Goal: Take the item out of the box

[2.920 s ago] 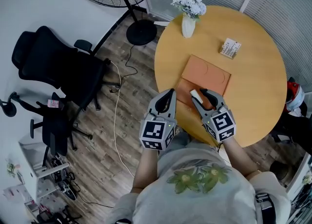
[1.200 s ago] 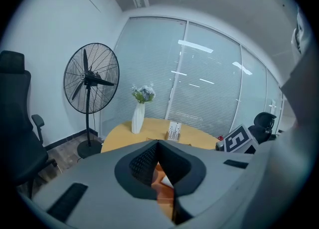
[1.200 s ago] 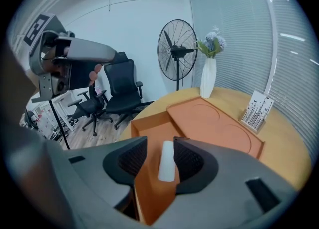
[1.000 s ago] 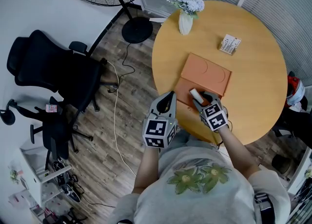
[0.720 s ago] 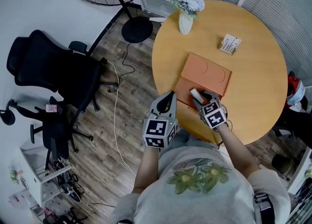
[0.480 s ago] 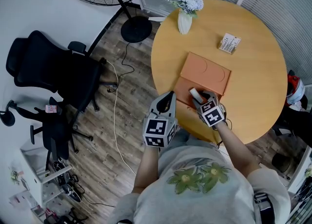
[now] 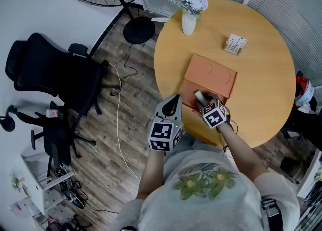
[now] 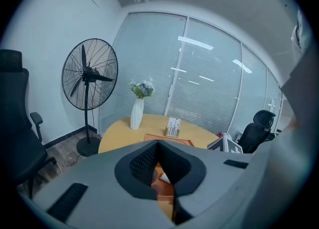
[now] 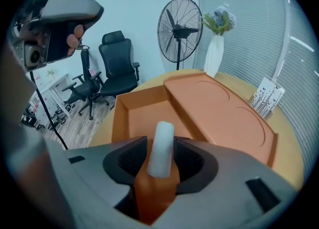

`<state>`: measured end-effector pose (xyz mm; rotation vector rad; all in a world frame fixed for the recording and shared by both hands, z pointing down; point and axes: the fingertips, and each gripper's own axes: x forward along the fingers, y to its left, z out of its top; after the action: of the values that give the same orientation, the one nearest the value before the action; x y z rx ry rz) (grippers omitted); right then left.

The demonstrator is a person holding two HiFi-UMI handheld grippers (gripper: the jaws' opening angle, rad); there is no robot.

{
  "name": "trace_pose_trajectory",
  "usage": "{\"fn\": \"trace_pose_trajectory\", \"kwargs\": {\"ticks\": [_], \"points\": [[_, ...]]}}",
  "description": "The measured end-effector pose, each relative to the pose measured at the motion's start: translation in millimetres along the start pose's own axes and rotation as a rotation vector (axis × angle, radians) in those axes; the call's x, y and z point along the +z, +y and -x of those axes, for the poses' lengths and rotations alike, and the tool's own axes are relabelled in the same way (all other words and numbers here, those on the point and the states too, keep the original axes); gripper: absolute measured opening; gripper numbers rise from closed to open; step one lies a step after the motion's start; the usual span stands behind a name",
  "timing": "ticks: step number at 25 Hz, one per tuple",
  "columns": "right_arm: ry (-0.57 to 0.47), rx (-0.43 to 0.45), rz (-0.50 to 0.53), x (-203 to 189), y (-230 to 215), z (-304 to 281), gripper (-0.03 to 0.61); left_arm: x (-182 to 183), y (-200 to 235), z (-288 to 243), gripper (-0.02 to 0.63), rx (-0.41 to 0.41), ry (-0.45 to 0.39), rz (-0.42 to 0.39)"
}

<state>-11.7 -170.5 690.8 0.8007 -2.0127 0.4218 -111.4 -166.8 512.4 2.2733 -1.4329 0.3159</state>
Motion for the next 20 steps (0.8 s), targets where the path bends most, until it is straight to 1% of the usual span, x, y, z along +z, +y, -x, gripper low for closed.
{"fn": "trace_pose_trajectory", "kwargs": {"ticks": [7,9,20], "points": [[0.044,-0.01,0.016,-9,-3,-11,0.175,-4,2,-3,0.0,0.006,0.009,0.005],[0.047,-0.014,0.019,-10,-3,-12,0.16,-5,2,-2,0.0,0.007,0.011,0.005],[0.059,-0.01,0.02,-10,-5,-16,0.153,-6,-3,-8,0.0,-0.007,0.021,0.003]]}}
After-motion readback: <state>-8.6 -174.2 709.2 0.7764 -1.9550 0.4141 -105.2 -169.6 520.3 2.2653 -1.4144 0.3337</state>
